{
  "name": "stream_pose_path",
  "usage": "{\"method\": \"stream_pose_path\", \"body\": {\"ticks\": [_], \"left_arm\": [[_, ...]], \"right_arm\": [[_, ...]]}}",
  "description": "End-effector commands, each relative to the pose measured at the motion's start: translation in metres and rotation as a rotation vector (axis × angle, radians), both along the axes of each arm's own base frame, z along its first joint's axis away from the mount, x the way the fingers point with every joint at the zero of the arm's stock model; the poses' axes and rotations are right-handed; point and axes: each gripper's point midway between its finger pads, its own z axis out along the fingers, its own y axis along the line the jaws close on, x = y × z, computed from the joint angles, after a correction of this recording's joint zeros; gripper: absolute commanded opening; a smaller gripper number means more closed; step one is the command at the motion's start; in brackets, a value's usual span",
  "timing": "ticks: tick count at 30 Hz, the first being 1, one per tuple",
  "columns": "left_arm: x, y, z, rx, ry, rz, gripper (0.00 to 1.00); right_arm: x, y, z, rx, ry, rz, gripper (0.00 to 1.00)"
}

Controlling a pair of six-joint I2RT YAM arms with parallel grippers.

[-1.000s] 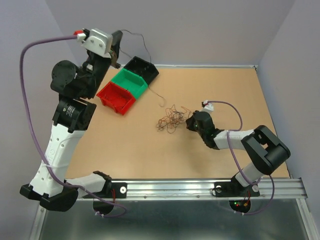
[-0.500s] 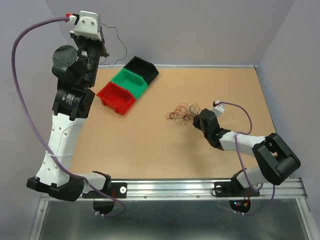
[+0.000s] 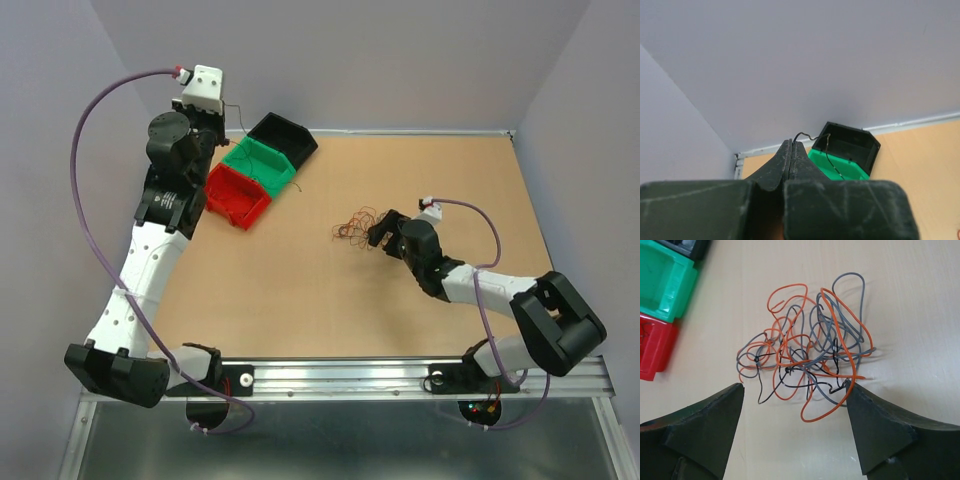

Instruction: Untangle the cables

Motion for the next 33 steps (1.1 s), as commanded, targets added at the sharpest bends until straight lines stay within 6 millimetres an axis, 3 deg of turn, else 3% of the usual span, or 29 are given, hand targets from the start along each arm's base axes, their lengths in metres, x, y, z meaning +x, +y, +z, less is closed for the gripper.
{"method": "stream_pose_path", "body": {"ticks": [1,9,12,15,16,20,24,27,31,32,33], "left_arm": [[-0.009,0.009,0.016,-0.041,-0.112,-0.001,0.0],[0.008,0.027,-0.021,-0.026,-0.067,-0.028,0.0],[0.008,0.029,-0.045,-0.002,-0.033,-0.068,0.0],[0.013,0.032,-0.082,0.019,0.001,-0.064,0.0],[0.019,0.033,-0.101,0.024,0.027,-0.057,0.0],[0.032,0.037,-0.135,0.023,0.084,-0.066,0.0],[0.039,0.04,-0.139,0.031,0.086,-0.072,0.0],[0.039,0.044,-0.13,0.039,0.067,-0.055,0.0],[0.037,0.048,-0.111,0.033,0.039,-0.043,0.0],[0.035,0.047,-0.093,0.028,0.009,-0.048,0.0],[0.035,0.046,-0.086,0.029,0.004,-0.054,0.0]], "right_arm": [[-0.002,0.004,0.023,0.035,-0.082,0.035,0.88],[-0.006,0.007,0.031,0.056,-0.112,0.065,0.89],[-0.007,0.007,0.032,0.058,-0.115,0.072,0.89],[-0.008,0.008,0.034,0.062,-0.121,0.078,0.89],[-0.008,0.009,0.035,0.065,-0.125,0.083,0.89],[-0.01,0.014,0.036,0.069,-0.131,0.117,0.89],[-0.01,0.017,0.036,0.07,-0.135,0.137,0.89],[-0.011,0.019,0.038,0.075,-0.14,0.146,0.89],[-0.011,0.02,0.04,0.079,-0.147,0.154,0.89],[-0.011,0.021,0.04,0.079,-0.145,0.159,0.89],[-0.011,0.022,0.039,0.077,-0.144,0.163,0.89]]}}
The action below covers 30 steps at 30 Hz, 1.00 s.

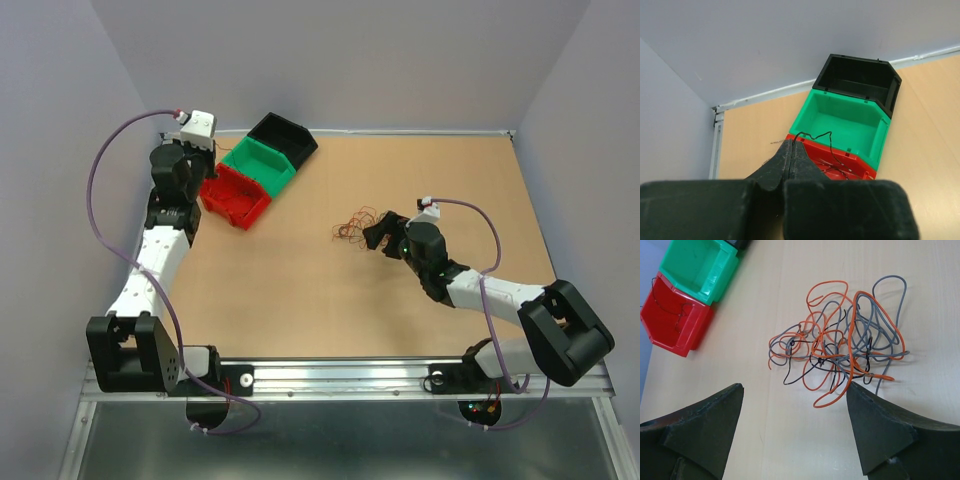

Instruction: Untangle the cables

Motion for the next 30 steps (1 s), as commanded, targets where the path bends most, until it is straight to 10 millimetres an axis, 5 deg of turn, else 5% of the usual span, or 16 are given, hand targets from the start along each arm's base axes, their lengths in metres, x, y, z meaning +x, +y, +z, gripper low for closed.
{"method": "stream_pose_path", "body": {"ticks": [1,7,13,18,30], "left_arm": [[-0.008,-0.003,0.096,-0.005,-0.208,-0.027,0.0],[-0.03,-0.018,0.126,-0.006,-0.26,-0.115,0.0],[-0.06,-0.011,0.169,0.008,-0.376,-0.079,0.0],[-0.066,-0.003,0.197,0.028,-0.411,-0.036,0.0],[-0.046,-0.02,0.176,0.024,-0.33,-0.133,0.0]], "right_arm": [[0.0,0.005,0.015,0.026,-0.065,0.028,0.89],[0.0,0.006,0.016,0.03,-0.068,0.036,0.89],[-0.001,0.009,0.015,0.03,-0.062,0.052,0.89],[-0.001,0.01,0.015,0.031,-0.065,0.056,0.89],[-0.001,0.014,0.014,0.031,-0.059,0.074,0.89]]}}
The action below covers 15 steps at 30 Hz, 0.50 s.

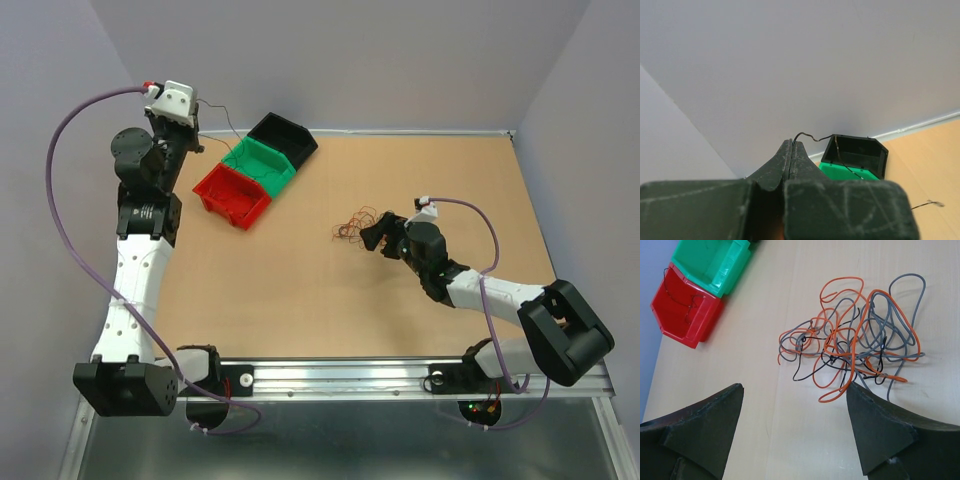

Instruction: Untangle the cables

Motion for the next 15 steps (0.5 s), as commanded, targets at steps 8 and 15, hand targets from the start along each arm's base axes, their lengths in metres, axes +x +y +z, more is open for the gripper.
{"method": "stream_pose_path", "body": {"ticks": [8,15], "left_arm": [[0.016,-0.026,-0.06,0.156,0.08,-0.161,0.0],[0.055,-0.009,-0.131,0.207,0.185,-0.077,0.0]], "right_arm": [[0.001,0.006,0.01,0.019,-0.049,0.029,0.89],[0.0,0.011,0.012,0.029,-0.05,0.054,0.89]]}}
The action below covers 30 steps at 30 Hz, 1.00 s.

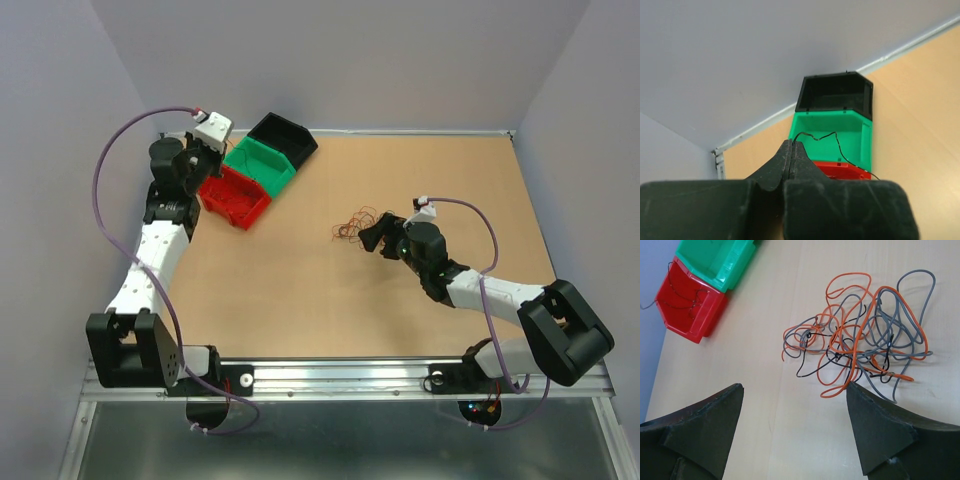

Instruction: Untangle the cables

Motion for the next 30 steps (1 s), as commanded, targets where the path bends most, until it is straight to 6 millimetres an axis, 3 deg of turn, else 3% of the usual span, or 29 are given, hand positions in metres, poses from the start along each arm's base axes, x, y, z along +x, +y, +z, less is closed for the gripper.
{"method": "stream_pose_path", "body": {"ticks": [1,5,7,12,17,18,19,20,24,27,30], "left_arm": [[0.023,0.009,-0.013,0.055,-0.027,0.025,0.0],[0.032,0.009,-0.018,0.028,-0.032,0.037,0.0],[0.033,0.009,-0.011,0.021,-0.067,0.039,0.0],[0.026,0.009,-0.016,0.062,-0.117,0.024,0.0],[0.025,0.013,-0.046,0.168,-0.138,0.025,0.0],[0.024,0.017,-0.062,0.184,-0.121,0.041,0.0],[0.024,0.02,-0.063,0.191,-0.142,0.055,0.0],[0.025,0.022,-0.081,0.209,-0.113,0.062,0.0],[0.039,0.061,-0.102,0.16,-0.035,0.295,0.0],[0.047,0.08,-0.118,0.161,0.019,0.403,0.0],[0.056,0.075,-0.14,0.177,0.096,0.368,0.0]], "right_arm": [[0.002,0.007,0.012,0.022,-0.054,0.029,0.89],[0.003,0.008,0.012,0.023,-0.053,0.032,0.89],[0.002,0.008,0.01,0.018,-0.051,0.034,0.89],[0.002,0.01,0.013,0.023,-0.054,0.043,0.88],[0.0,0.011,0.013,0.031,-0.052,0.052,0.88],[0.0,0.012,0.013,0.031,-0.052,0.055,0.88],[0.0,0.012,0.015,0.035,-0.053,0.056,0.88],[0.0,0.012,0.015,0.036,-0.055,0.056,0.88],[-0.001,0.013,0.015,0.038,-0.053,0.065,0.88],[0.0,0.014,0.016,0.04,-0.054,0.066,0.88],[-0.001,0.014,0.015,0.041,-0.05,0.07,0.88]]}}
